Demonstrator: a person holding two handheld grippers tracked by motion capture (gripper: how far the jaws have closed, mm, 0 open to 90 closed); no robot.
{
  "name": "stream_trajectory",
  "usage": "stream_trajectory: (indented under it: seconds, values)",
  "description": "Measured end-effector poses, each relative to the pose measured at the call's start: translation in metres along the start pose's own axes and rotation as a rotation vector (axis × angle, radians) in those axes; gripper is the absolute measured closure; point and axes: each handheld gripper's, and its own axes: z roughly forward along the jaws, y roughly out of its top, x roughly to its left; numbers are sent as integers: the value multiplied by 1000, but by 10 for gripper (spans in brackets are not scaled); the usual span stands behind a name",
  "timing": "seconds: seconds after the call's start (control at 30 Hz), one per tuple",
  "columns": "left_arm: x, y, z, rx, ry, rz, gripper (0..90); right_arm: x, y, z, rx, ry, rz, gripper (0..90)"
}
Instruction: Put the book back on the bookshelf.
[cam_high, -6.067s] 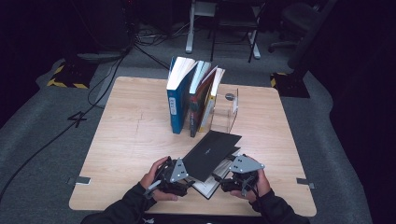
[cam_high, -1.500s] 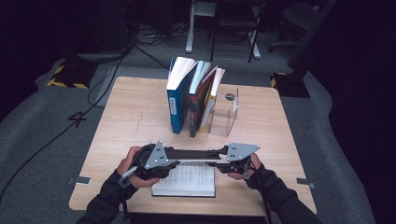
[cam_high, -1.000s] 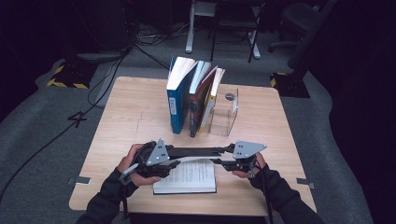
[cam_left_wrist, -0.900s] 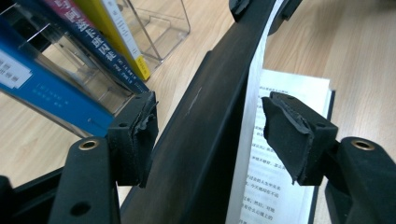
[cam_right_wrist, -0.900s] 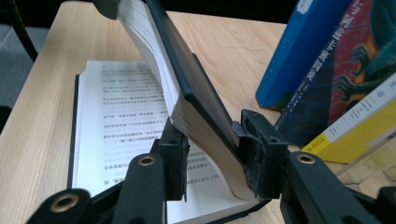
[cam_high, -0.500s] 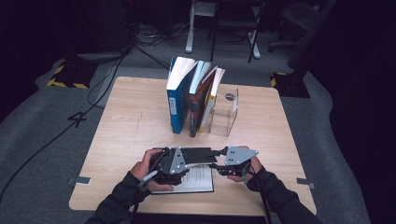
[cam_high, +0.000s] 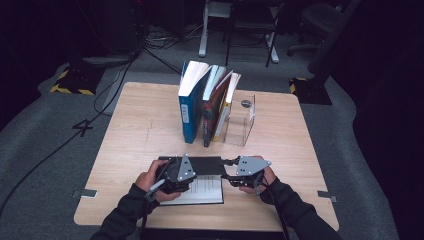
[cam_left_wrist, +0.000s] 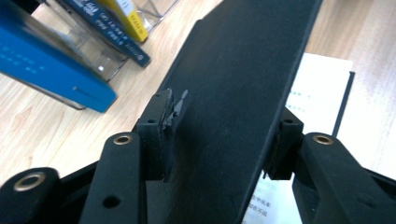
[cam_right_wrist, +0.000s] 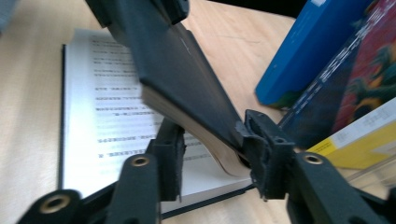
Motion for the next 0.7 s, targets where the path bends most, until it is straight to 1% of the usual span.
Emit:
stream_trajectory:
  seconds: [0.03,0.07,0.1,0.13,0.17,0.2,0.23,0.27,0.3,0.33,0.37,0.4,0.43,0.47,0.57,0.6,0.63,0.67,0.7]
  values:
    - [3,0,0,5,-9,-9,515,1,1,1,0,-11,-4,614]
    - [3,0,0,5,-9,-9,501,1,1,1,0,-11,-4,614]
    - [5,-1,0,8,-6,-19,475,4,3,3,5,-31,-13,621]
    - [6,-1,0,17,7,-38,452,5,4,3,8,-36,-17,623]
    - [6,-1,0,17,7,-38,419,5,4,3,8,-36,-17,623]
    - [4,0,1,41,40,-44,396,8,8,5,20,-47,-20,627]
    - [4,0,1,41,40,-44,387,8,8,5,20,-47,-20,627]
    - [1,1,1,46,52,-40,387,10,10,6,25,-54,-22,627]
    - [-5,3,2,46,71,-29,387,12,12,7,31,-57,-25,626]
    - [-10,4,3,37,73,-18,391,15,14,9,38,-61,-32,622]
    - [-15,5,4,29,81,-9,413,18,15,10,43,-62,-41,617]
    - [-20,6,6,20,109,1,422,20,16,12,48,-65,-47,613]
    - [-22,6,7,3,113,-6,421,21,17,13,50,-68,-45,607]
    - [-23,6,8,-2,119,-14,414,22,18,14,53,-67,-37,602]
    - [-24,5,8,-11,124,-26,427,22,18,14,57,-70,-28,596]
    - [-24,4,8,-17,124,-16,438,22,18,14,56,-70,-22,593]
    - [-25,4,8,-20,114,-2,463,21,18,15,55,-68,-20,588]
    - [-26,3,9,-23,113,5,499,21,18,15,57,-63,-18,581]
    - [-26,3,9,-23,101,-1,511,21,18,15,59,-63,-20,571]
